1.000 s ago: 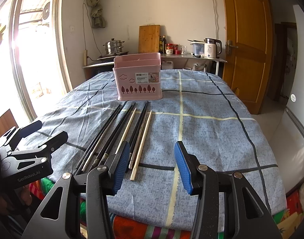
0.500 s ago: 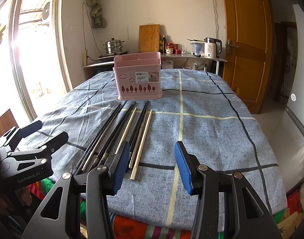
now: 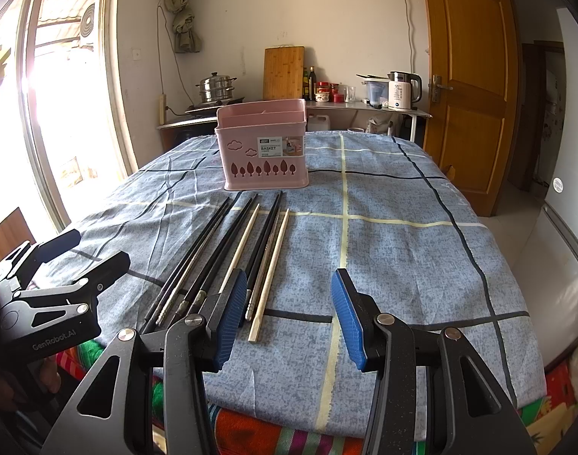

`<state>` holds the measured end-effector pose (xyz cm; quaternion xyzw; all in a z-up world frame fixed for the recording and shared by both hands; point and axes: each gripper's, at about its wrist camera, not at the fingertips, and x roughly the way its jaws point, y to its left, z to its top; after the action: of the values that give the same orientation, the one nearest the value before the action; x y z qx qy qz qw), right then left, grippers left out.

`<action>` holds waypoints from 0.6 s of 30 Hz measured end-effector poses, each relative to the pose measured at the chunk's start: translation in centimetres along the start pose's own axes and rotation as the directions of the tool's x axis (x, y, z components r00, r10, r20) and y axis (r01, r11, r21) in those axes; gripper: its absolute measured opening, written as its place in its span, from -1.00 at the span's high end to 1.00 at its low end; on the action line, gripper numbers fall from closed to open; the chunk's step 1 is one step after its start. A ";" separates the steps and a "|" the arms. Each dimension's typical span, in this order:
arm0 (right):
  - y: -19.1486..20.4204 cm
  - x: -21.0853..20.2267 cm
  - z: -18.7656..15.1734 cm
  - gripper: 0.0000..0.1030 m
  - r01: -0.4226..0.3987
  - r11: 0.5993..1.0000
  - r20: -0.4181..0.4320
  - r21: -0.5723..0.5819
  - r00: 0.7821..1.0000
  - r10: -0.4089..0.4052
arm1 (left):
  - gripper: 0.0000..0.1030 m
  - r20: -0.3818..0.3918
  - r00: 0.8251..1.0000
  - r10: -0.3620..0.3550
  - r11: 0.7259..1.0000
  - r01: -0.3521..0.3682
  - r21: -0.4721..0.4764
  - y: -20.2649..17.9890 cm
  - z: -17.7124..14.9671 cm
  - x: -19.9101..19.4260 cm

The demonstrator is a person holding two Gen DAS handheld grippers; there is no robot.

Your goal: Organize utensils

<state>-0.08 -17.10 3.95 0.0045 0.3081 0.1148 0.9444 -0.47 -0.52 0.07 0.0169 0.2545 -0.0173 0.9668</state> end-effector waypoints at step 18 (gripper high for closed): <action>0.0 0.0 0.0 0.07 -0.001 1.000 -0.002 0.001 1.000 0.001 | -0.79 -0.002 1.000 -0.001 1.000 0.001 0.001 -0.1 -0.1 -0.1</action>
<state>-0.01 -17.12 3.94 0.0050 0.3090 0.1152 0.9441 -0.57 -0.63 0.01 0.0171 0.2553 -0.0181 0.9665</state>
